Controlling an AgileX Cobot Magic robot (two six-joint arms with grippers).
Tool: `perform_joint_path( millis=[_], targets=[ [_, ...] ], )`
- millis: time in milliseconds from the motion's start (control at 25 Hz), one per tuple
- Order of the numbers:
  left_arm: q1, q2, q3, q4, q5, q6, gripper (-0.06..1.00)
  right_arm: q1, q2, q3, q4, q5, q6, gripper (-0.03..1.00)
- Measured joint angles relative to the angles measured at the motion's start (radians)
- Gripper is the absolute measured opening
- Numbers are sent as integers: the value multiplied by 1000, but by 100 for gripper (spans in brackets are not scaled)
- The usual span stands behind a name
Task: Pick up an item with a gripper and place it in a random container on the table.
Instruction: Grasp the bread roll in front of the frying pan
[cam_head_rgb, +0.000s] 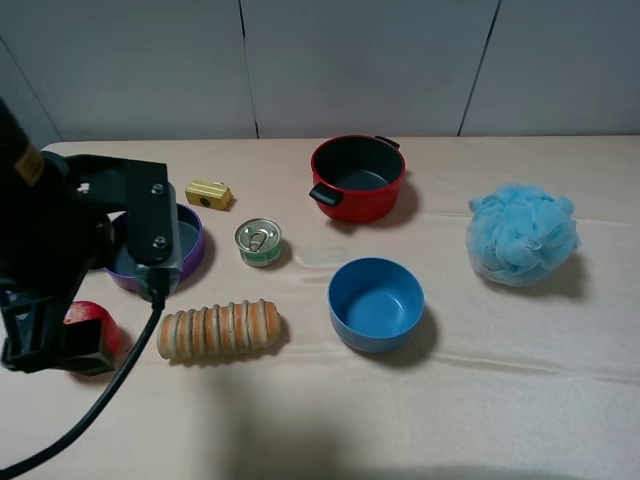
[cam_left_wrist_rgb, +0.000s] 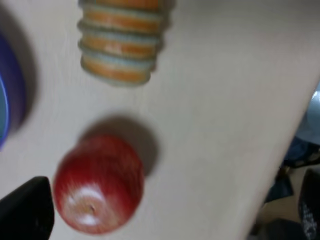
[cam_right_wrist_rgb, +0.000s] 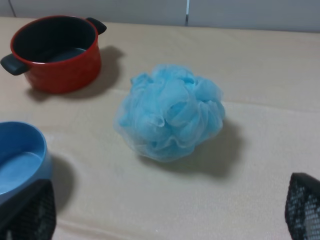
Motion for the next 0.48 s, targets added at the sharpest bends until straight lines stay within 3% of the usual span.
perform_joint_path(
  millis=[480],
  targets=[
    [-23, 183, -55, 5, -156, 219, 99, 0, 0, 0, 0, 0, 0, 69]
  ],
)
